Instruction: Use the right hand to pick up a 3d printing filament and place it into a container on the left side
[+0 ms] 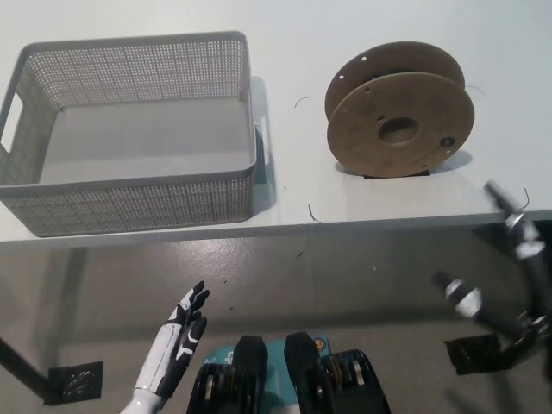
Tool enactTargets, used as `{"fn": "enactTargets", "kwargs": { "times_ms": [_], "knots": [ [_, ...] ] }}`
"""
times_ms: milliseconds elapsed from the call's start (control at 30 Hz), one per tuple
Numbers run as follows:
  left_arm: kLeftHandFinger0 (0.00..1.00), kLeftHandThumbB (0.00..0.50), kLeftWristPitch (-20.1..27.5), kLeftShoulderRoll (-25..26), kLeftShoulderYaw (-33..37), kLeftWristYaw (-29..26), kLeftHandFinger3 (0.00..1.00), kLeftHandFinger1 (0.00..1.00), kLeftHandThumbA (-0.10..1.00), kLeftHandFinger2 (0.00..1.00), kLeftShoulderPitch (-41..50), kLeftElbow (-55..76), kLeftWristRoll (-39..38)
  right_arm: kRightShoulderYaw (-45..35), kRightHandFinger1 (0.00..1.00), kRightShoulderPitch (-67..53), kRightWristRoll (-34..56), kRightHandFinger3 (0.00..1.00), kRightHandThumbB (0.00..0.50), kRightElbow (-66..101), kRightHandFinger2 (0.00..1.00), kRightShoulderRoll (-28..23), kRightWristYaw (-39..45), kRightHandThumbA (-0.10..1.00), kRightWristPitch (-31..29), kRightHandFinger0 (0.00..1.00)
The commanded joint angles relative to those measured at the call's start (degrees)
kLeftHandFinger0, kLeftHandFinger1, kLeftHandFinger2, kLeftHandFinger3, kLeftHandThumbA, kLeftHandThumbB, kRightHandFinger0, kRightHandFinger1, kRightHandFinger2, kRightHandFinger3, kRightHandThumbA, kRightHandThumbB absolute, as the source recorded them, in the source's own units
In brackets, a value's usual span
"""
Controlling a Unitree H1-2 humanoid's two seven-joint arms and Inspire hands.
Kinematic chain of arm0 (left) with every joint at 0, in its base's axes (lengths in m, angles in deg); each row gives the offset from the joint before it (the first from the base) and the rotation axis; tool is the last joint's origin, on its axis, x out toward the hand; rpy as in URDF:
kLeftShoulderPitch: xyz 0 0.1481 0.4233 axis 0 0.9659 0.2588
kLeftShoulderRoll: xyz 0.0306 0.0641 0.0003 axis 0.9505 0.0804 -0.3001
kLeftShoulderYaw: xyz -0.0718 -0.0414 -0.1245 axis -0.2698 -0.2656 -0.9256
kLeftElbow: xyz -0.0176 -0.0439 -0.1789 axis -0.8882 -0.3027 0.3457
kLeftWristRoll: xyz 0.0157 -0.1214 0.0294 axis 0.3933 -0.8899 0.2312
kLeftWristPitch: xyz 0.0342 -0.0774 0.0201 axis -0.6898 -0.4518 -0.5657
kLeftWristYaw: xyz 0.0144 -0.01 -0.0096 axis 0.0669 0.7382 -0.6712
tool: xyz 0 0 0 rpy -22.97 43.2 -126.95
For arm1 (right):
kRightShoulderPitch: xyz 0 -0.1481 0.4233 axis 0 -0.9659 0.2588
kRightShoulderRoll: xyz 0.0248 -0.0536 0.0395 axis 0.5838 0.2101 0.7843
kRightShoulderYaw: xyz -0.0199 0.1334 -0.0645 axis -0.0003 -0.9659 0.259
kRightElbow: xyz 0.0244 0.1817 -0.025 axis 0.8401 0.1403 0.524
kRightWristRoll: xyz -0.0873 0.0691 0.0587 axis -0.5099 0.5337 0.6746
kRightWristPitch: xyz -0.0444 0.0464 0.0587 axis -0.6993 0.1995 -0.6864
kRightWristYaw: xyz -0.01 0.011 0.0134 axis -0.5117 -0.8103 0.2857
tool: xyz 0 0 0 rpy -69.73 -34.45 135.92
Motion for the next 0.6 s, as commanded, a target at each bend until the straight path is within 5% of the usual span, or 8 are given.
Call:
{"fn": "enactTargets", "kwargs": {
  "times_ms": [0, 133, 567],
  "knots": [
    [1.0, 0.408, 6.3, 1.4, 0.5, -0.6, 1.0, 1.0, 1.0, 1.0, -0.9, 3.1, 2.1, -4.5, 1.0, 19.5, 11.5, 1.0, 0.377, 19.9, 1.0, -19.9, 16.7, 0.74, 31.6, 1.0],
    [1.0, 0.406, 6.3, 1.6, 0.6, -0.6, 1.0, 1.0, 1.0, 1.0, -0.6, 3.2, 2.1, -1.7, 1.0, 36.5, 10.6, 1.0, 0.437, 14.3, 1.0, -26.8, 22.6, 0.83, 37.7, 1.0],
    [1.0, 0.389, 6.2, 1.3, 0.8, -0.3, 1.0, 1.0, 1.0, 1.0, 0.0, 2.5, 2.6, 17.0, 1.0, 72.3, -4.5, 1.0, 0.434, -25.9, 1.0, -21.3, 39.8, 1.0, 36.9, 1.0]
  ]
}}
